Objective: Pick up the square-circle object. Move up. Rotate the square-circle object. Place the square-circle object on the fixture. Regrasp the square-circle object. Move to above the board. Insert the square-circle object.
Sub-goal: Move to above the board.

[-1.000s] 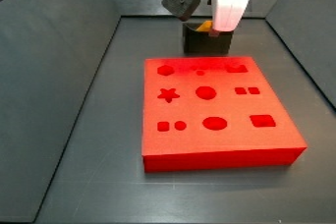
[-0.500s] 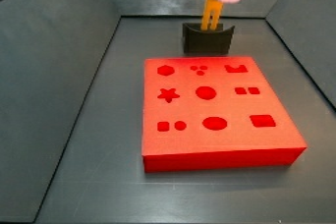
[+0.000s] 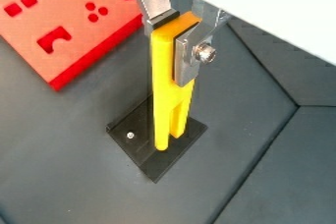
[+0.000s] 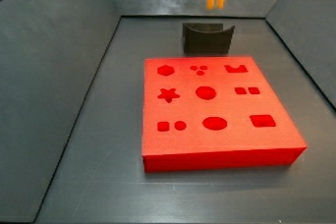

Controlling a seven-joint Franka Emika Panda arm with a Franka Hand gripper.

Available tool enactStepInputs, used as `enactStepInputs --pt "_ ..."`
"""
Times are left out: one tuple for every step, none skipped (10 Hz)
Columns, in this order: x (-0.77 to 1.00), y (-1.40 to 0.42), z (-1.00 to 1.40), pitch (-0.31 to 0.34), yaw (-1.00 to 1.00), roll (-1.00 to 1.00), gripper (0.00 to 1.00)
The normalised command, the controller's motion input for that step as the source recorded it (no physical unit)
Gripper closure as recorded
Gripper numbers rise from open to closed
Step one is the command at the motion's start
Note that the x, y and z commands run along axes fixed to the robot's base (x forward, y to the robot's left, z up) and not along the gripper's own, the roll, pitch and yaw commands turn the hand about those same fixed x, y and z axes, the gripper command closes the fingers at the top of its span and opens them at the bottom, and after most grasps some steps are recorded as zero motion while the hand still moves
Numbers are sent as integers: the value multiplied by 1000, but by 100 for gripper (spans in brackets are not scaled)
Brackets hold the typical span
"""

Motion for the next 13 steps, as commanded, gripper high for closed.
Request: enactStepInputs --pt "-69 8 1000 60 -76 -95 100" --pt "-68 8 1000 80 -59 -82 100" --pt "-56 6 897 97 -40 -79 100" --pt "-37 5 743 106 -28 -76 100" --pt "-20 3 586 118 -16 -76 100" --pt "-3 0 436 131 -11 -80 100" --pt "5 1 295 145 -2 -77 100" --pt "-602 -1000 169 114 1000 -269 100" --pt "-600 -1000 156 101 1000 -258 100" --pt "-603 -1000 161 86 1000 -255 100" --pt "-604 -1000 150 63 1000 -264 100" --pt "-604 -1000 167 40 1000 -258 100" --pt "-611 -1000 174 22 1000 -252 100"
